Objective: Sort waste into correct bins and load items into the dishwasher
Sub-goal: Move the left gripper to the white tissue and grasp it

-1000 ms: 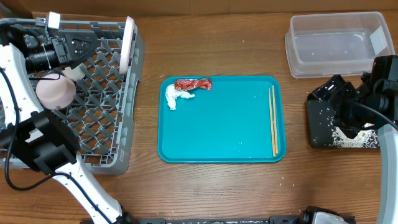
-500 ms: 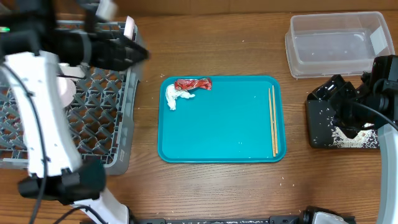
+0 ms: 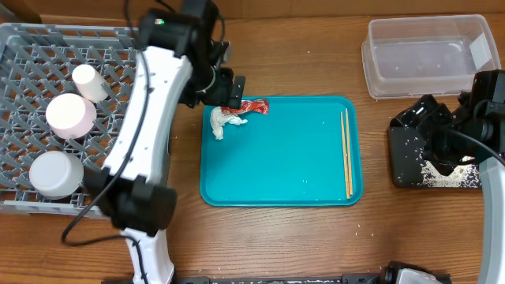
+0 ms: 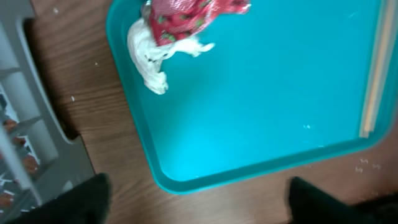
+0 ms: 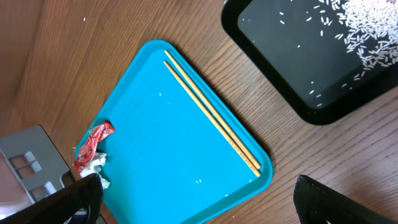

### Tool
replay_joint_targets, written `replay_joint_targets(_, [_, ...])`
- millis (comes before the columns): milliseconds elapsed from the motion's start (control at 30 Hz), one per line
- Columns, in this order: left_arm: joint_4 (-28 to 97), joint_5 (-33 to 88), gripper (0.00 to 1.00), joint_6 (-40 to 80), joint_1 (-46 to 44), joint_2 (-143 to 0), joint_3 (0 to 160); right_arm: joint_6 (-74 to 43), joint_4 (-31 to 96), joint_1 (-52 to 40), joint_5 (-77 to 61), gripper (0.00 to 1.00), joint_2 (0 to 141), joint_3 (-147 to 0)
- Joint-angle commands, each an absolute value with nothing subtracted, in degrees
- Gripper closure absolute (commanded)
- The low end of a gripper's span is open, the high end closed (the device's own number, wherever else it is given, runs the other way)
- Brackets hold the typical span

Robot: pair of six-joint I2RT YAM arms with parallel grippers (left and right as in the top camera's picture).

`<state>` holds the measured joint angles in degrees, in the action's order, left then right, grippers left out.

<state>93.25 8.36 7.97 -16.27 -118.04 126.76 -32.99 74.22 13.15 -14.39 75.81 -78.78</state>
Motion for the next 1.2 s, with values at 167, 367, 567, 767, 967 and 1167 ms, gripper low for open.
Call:
replay_joint_targets(167, [91.5, 4.89, 0.46, 14.94, -17.98, -129.1, 122.61, -33.01, 74.04, 13.37, -13.98, 0.0, 75.57, -79.46])
replay_joint_targets(367, [88.51, 0.89, 0.44, 19.57, -18.13, -133.86, 122.61, -33.01, 74.04, 13.37, -13.98, 0.0, 75.57, -79.46])
replay_joint_targets(567, [86.32, -5.21, 0.44, 24.16, -18.13, -134.67, 121.1, -33.01, 74.02, 13.37, -13.98, 0.0, 75.57, -79.46])
replay_joint_targets(767, [84.07, -5.28, 0.49, 26.46, -18.13, -134.69, 119.44, -33.01, 74.04, 13.37, -13.98, 0.0, 75.57, -79.46])
replay_joint_targets(967, [81.6, -4.08, 0.55, 27.46, -18.2, -134.69, 115.92, -33.01, 74.02, 13.37, -13.98, 0.0, 75.57, -79.46])
replay_joint_targets(1167, [78.19, -3.36, 0.55, 27.42, -18.39, -134.69, 110.3, -33.01, 74.02, 13.37, -13.98, 0.01, 75.57, -79.46])
